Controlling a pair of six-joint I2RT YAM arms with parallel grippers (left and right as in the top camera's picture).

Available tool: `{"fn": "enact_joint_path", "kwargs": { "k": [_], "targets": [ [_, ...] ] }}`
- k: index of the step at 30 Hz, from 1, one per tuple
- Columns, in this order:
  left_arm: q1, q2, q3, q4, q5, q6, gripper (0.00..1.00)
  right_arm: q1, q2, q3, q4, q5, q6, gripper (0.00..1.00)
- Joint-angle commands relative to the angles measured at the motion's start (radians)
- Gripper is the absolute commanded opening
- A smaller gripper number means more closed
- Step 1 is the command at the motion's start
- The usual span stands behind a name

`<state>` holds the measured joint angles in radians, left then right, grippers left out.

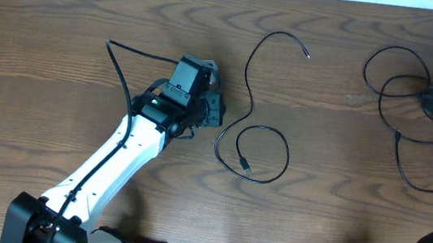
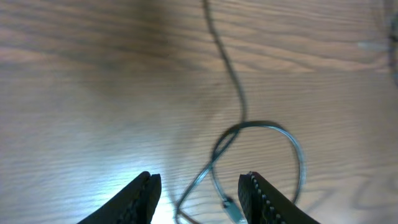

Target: Untangle cables

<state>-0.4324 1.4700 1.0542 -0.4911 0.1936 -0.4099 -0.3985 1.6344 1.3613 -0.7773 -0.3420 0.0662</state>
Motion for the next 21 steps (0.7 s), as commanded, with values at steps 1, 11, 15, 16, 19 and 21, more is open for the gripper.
{"fn": "enact_joint_path", "kwargs": {
  "k": [1,11,15,16,19,21],
  "targets": [
    [0.023,0.002,0.007,-0.041,-0.117,0.017,0.46,0.123,0.005,-0.006,-0.038,-0.06,-0.137,0.58],
    [0.145,0.002,0.007,-0.164,-0.195,0.008,0.46,0.503,0.008,-0.094,-0.057,-0.046,-0.109,0.71],
    [0.196,0.002,0.007,-0.167,-0.195,0.008,0.46,0.644,0.012,-0.137,0.019,-0.046,0.032,0.74],
    [0.205,0.002,0.007,-0.167,-0.195,0.008,0.47,0.685,0.016,-0.147,0.047,-0.045,0.083,0.74],
    [0.218,0.002,0.007,-0.171,-0.194,0.008,0.46,0.776,0.036,-0.166,0.121,-0.045,0.252,0.76],
    [0.218,0.002,0.007,-0.172,-0.194,0.008,0.46,0.827,0.056,-0.169,0.155,-0.043,0.375,0.75]
  ]
}}
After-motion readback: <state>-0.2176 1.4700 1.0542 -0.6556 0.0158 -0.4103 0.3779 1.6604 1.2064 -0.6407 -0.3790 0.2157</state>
